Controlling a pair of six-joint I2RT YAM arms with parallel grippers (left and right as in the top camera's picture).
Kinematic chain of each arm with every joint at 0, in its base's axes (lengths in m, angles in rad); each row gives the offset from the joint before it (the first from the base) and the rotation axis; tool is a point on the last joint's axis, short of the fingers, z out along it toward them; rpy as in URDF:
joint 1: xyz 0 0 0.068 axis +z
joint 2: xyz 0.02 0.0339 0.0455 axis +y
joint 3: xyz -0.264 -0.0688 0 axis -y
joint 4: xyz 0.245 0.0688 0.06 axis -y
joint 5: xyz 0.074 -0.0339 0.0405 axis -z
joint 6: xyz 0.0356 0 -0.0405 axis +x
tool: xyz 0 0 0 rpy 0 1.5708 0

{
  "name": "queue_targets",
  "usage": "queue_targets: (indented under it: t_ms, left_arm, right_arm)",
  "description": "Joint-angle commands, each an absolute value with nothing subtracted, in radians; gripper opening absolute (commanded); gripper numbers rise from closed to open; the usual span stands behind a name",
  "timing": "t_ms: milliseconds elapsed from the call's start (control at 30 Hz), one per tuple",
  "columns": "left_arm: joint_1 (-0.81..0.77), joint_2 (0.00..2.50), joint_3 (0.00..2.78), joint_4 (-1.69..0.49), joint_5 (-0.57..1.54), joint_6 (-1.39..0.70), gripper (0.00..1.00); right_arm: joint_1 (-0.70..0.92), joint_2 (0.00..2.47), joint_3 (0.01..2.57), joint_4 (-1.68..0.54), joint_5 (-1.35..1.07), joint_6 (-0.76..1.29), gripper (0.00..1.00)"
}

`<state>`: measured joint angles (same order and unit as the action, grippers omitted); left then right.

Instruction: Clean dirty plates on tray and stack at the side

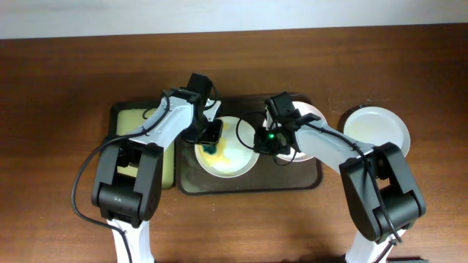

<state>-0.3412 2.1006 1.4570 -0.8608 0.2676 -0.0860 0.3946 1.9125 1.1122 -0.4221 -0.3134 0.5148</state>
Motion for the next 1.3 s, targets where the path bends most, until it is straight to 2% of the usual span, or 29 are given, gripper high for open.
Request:
queue_targets:
  t_ms: [0, 67, 133, 267, 333, 533, 667, 767, 800, 833, 900, 933, 967, 1000, 1067, 1133, 1200, 1267]
  left_arm:
    - [-0.416, 2.222, 1.388, -0.912, 0.728, 0.052, 0.00]
    - [-0.415, 2.216, 1.436, -0.976, 0.756, 0.064, 0.00]
    - [-0.401, 2.166, 1.544, -1.039, 0.675, 0.072, 0.00]
    - [-0.331, 2.049, 1.691, -1.104, 0.251, -0.091, 0.00]
    - [-0.318, 2.049, 1.670, -1.083, 0.158, -0.105, 0.00]
    - [-0.371, 2.049, 1.317, -0.755, 0.210, -0.142, 0.00]
    - [-0.405, 2.048, 1.305, -0.746, 0.609, -0.083, 0.00]
    - [-0.400, 2.009, 1.343, -0.799, 0.654, -0.059, 0.00]
    - [-0.379, 1.954, 1.366, -0.826, 0.597, -0.070, 0.00]
    - [-0.351, 1.901, 1.387, -0.858, 0.502, -0.101, 0.00]
    - [-0.270, 1.763, 1.420, -0.944, 0.303, -0.131, 0.00]
    - [-0.212, 1.665, 1.432, -0.991, 0.197, -0.131, 0.00]
    - [-0.167, 1.588, 1.433, -1.024, 0.144, -0.131, 0.00]
    - [-0.110, 1.499, 1.433, -1.070, 0.077, -0.176, 0.00]
    - [-0.021, 1.360, 1.432, -1.123, -0.034, -0.292, 0.00]
    - [-0.002, 1.291, 1.427, -1.133, -0.174, -0.339, 0.00]
    - [-0.002, 1.294, 1.397, -1.162, -0.327, -0.424, 0.00]
    - [-0.002, 1.314, 1.338, -1.156, -0.326, -0.434, 0.00]
  right_arm:
    - [0.412, 1.921, 1.106, -0.406, -0.361, 0.506, 0.04]
    - [0.412, 1.921, 1.106, -0.407, -0.350, 0.506, 0.04]
    - [0.412, 1.921, 1.106, -0.408, -0.350, 0.506, 0.04]
    - [0.412, 1.921, 1.106, -0.411, -0.350, 0.506, 0.04]
    - [0.412, 1.921, 1.106, -0.411, -0.350, 0.505, 0.04]
    - [0.412, 1.921, 1.106, -0.411, -0.350, 0.506, 0.04]
    - [0.412, 1.921, 1.106, -0.410, -0.350, 0.506, 0.04]
    - [0.412, 1.921, 1.106, -0.411, -0.350, 0.506, 0.04]
    - [0.412, 1.921, 1.106, -0.411, -0.350, 0.506, 0.11]
    - [0.412, 1.921, 1.106, -0.413, -0.350, 0.506, 0.22]
    - [0.412, 1.921, 1.106, -0.418, -0.350, 0.506, 0.34]
    - [0.412, 1.921, 1.106, -0.422, -0.350, 0.506, 0.45]
    - [0.412, 1.921, 1.106, -0.428, -0.350, 0.506, 0.52]
    - [0.412, 1.921, 1.105, -0.434, -0.350, 0.506, 0.54]
    - [0.415, 1.921, 1.099, -0.451, -0.342, 0.506, 0.53]
    - [0.440, 1.921, 1.089, -0.453, -0.298, 0.506, 0.46]
    - [0.496, 1.921, 1.079, -0.457, -0.207, 0.507, 0.32]
    - [0.526, 1.921, 1.079, -0.456, -0.152, 0.507, 0.20]
